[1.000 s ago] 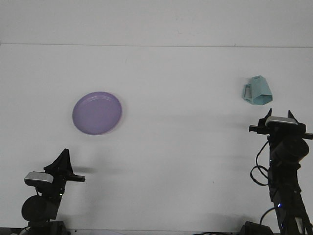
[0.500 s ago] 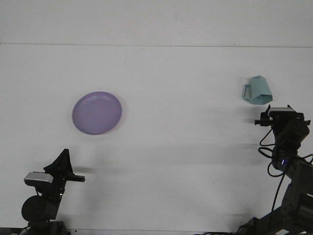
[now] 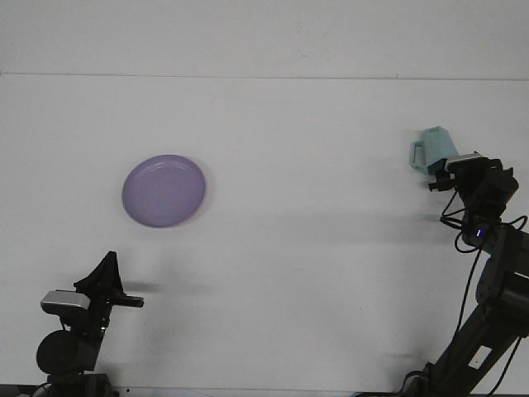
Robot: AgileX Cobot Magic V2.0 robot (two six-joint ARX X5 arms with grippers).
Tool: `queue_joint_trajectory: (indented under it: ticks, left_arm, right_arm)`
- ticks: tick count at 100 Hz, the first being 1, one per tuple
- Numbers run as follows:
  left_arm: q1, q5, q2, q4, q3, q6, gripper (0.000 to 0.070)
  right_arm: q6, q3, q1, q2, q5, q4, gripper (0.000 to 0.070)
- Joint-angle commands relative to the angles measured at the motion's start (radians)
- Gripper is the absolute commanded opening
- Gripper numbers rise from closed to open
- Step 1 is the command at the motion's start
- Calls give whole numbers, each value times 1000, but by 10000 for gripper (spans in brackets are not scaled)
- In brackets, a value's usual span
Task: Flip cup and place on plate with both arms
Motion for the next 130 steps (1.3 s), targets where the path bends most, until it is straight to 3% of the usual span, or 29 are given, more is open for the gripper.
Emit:
queue_joint_trajectory:
  ticks: [1, 29, 45, 66, 92, 103, 118, 130]
  left_arm:
    - [2, -2, 0, 10, -20, 2, 12]
    - [2, -2, 0, 10, -20, 2, 12]
    - [2, -2, 0, 10, -20, 1, 12]
    - [2, -2, 0, 10, -20, 1, 12]
    - [2, -2, 0, 11, -20, 1, 12]
    - [2, -2, 0, 12, -20, 1, 12]
    - [2, -2, 0, 13, -18, 0, 12]
    - [2, -2, 0, 13, -14, -8, 12]
  right_arm:
    - [-30, 35, -6, 26, -16, 17, 450]
    - [-56, 128, -12, 90, -98, -10, 434]
    - [-56, 146, -13, 103, -103, -20, 297]
    - [-54, 154, -12, 104, -135, -33, 6]
    - [63, 158, -11, 96, -136, -26, 6]
    - [140, 158, -10, 64, -177, -39, 6]
    - [179, 158, 5, -32, -175, -134, 6]
    - [253, 158, 21, -141, -163, -243, 6]
